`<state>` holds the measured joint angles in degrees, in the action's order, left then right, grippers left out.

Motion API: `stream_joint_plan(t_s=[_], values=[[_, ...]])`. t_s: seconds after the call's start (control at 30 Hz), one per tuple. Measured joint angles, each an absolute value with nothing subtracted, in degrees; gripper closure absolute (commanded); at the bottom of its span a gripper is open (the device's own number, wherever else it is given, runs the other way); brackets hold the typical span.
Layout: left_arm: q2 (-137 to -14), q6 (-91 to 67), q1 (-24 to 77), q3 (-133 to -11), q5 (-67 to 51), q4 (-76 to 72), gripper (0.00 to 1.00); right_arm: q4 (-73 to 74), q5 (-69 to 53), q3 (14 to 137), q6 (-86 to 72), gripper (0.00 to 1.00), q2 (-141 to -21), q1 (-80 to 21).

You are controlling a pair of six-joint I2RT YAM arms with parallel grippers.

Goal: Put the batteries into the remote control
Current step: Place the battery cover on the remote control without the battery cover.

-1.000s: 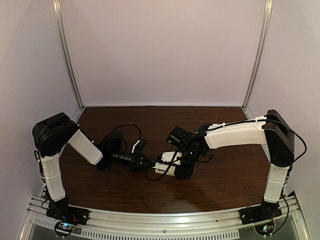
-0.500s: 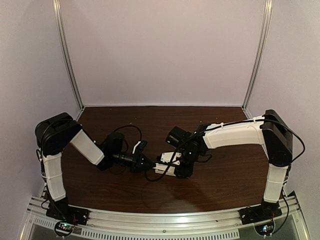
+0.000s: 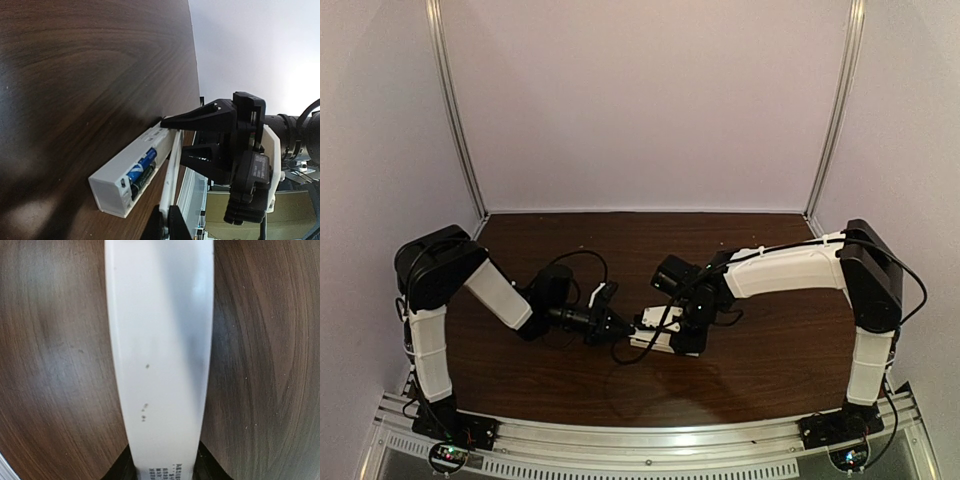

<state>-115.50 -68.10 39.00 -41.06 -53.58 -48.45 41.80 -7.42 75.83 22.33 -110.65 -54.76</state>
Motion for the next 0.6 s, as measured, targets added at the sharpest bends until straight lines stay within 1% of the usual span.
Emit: stream_joint_plan(t_s=[0.2,0.3,0.4,0.5,0.6], values=[[-115.5,-68.1,39.1,-41.1,-53.6,-48.4,1.0,41.8,-7.4,75.8,22.4,0.69,-110.7,-54.5],[-115.5,-68.3,39.1,-41.1,-53.6,-48.4,1.0,41.8,-7.4,75.9,22.5,0.69,-110.7,-54.5],[-115.5,-68.7,39.1,-41.1,-53.6,-48.4,1.0,42.0,-7.5,76.1,22.5,0.67,-110.8,-54.5],[-115.5,-68.9,39.1,-41.1,-53.6,-48.4,1.0,42.2,-7.5,76.4,22.6,0.66,-111.0,-54.5],[-115.5,-69.0,39.1,-41.1,-53.6,-48.4,1.0,42.3,-7.5,76.5,22.6,0.69,-111.1,-54.5]])
